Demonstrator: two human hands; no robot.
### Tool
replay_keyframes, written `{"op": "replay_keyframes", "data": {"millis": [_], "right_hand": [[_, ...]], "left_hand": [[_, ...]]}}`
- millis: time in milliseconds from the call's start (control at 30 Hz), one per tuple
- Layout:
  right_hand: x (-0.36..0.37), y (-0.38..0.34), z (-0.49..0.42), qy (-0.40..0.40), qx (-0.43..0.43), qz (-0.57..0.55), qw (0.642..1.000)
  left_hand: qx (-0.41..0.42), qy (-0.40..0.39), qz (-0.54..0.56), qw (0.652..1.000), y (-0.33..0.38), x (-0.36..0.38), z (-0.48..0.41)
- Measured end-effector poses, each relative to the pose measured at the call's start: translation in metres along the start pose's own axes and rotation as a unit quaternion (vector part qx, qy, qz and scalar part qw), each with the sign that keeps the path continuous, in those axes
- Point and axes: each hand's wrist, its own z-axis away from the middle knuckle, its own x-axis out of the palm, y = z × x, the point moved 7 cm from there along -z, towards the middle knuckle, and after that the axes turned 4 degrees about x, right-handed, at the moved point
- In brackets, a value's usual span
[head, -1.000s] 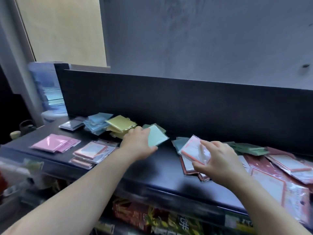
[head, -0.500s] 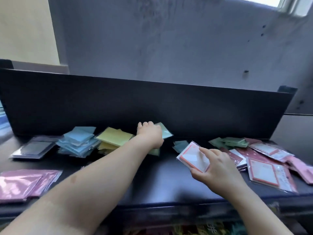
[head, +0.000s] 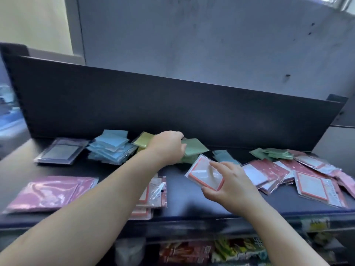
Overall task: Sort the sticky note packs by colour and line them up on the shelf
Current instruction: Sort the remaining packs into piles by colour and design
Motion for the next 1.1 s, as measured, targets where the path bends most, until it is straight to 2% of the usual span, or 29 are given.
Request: {"op": "replay_keyframes", "data": {"millis": [367, 533, 767, 967, 1100], "right_hand": [[0.062, -0.123, -0.01, -0.126, -0.16, -0.061, 0.977], [0.082, -0.144, -0.012, -0.174, -0.186, -0.044, 0.966], [0.055, -0.092, -0.015, -0.14, -0.119, -0.031, 0.982], [0.012, -0.005, -0.006, -0.071, -0.042, 0.034, 0.996], [-0.012, 0.056, 0.002, -0.039, -0.001, 0.03, 0.999]], "left_hand": [[-0.13, 0.034, 0.0, 0.991, -0.108, -0.04, 0.121], [-0.145, 0.043, 0.003, 0.989, -0.12, -0.034, 0.142], [-0.091, 0.038, -0.004, 0.995, -0.08, -0.025, 0.125], [0.016, 0.021, -0.012, 1.0, 0.005, 0.001, 0.09], [0.067, 0.002, -0.013, 0.998, 0.066, 0.027, 0.061]]}}
